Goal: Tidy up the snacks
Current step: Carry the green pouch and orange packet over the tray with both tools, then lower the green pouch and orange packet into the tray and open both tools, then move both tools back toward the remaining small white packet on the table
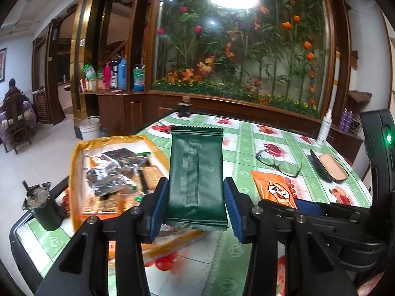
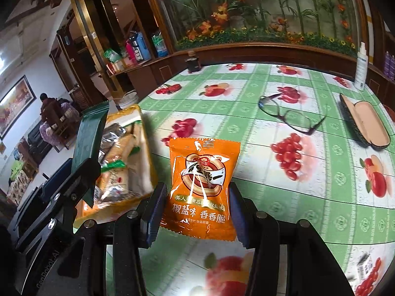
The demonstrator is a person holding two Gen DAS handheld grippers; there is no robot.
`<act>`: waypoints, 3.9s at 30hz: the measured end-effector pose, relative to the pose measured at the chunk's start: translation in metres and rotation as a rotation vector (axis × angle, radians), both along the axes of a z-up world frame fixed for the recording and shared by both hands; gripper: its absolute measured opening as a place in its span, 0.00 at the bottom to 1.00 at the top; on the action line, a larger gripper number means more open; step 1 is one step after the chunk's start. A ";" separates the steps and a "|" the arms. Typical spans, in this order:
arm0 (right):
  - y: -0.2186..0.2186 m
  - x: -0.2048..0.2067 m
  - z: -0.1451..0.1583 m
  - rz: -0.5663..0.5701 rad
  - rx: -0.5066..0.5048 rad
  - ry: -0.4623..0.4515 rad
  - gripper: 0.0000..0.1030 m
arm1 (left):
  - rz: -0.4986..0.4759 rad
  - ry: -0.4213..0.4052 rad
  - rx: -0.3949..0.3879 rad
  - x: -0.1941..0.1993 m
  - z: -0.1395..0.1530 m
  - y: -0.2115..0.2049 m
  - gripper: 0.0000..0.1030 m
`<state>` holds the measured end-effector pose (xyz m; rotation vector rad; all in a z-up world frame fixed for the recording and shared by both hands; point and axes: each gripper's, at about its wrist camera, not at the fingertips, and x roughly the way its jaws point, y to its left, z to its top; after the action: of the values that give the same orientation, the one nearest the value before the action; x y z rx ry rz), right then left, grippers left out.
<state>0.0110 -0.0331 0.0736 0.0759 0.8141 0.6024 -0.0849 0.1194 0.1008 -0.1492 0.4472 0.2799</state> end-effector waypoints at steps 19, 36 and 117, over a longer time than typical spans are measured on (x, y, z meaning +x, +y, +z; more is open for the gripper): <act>0.096 0.006 0.017 0.120 0.069 0.026 0.52 | 0.163 0.061 -0.124 -0.027 -0.028 0.087 0.43; 0.194 0.051 0.005 0.210 0.080 0.119 0.52 | 0.185 0.112 -0.197 -0.019 -0.043 0.105 0.40; 0.046 -0.002 0.004 0.105 0.115 0.131 0.57 | -0.064 0.132 -0.082 -0.036 -0.031 0.007 0.73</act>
<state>0.0089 0.0126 0.0778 0.1797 0.9145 0.7496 -0.1207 0.1262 0.0697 -0.1967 0.5936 0.2088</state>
